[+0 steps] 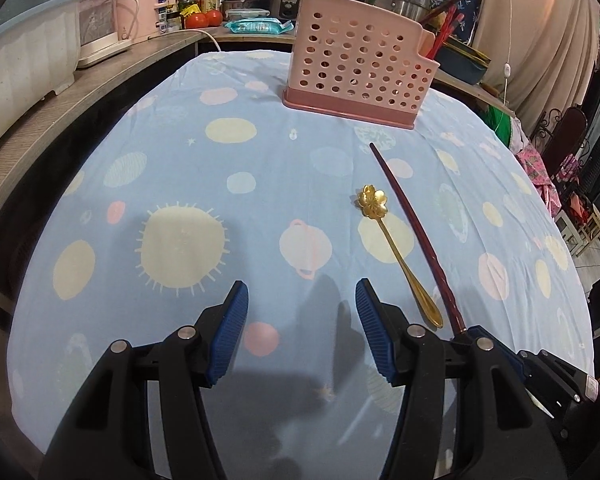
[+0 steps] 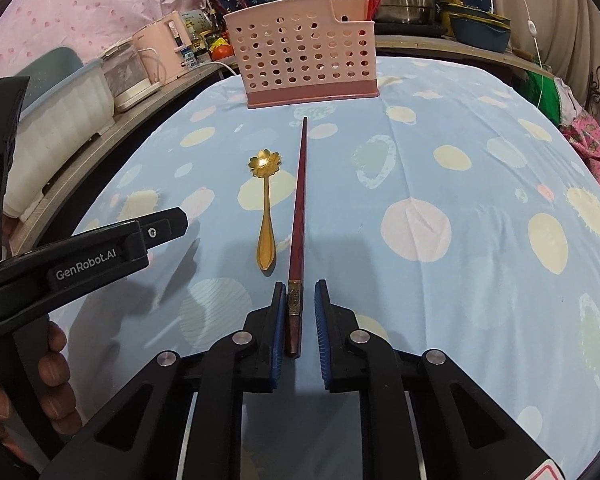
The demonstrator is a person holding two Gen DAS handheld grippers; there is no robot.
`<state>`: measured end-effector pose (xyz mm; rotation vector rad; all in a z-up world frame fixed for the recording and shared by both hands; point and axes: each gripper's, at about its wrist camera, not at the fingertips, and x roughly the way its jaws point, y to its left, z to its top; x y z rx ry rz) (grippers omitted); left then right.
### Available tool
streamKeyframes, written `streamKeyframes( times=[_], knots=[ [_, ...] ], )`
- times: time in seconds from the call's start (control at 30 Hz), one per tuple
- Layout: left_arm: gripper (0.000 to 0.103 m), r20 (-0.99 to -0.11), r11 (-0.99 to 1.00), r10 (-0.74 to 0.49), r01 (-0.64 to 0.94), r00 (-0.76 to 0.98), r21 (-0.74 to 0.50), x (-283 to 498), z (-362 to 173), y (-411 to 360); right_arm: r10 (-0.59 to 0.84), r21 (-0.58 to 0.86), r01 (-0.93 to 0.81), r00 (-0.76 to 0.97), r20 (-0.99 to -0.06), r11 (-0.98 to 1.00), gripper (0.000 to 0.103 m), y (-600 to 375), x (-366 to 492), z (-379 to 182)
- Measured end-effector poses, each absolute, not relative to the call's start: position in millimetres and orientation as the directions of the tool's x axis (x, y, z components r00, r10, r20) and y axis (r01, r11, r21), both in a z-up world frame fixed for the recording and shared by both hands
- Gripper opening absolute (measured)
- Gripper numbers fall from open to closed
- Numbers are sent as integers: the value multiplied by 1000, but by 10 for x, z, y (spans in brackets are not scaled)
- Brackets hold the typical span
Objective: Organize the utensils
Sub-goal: 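Grasp the dark red chopstick with the right tool while the left tool grasps the gold spoon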
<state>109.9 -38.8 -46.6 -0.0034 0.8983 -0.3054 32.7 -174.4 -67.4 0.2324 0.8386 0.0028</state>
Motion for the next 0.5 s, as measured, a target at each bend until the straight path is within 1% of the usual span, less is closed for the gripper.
streamKeyframes(
  times=[0.03,0.4,0.47,0.5],
  knots=[
    [53,-770,957,-263,260,582,-130,1097,-468,-390,93,205,90,670,-737,975,7,-1750,329,-675],
    [53,-782,950,-277,279,559,-137,1091,-502,-488,72,223,137,679,-731,965,7,-1929,298,-660],
    [57,-783,947,-287,287,551,-145,1085,-503,-531,64,227,153,682,-729,962,7,-1994,285,-657],
    [62,-784,946,-291,289,548,-148,1079,-504,-558,61,229,158,682,-728,960,7,-2016,279,-657]
  ],
)
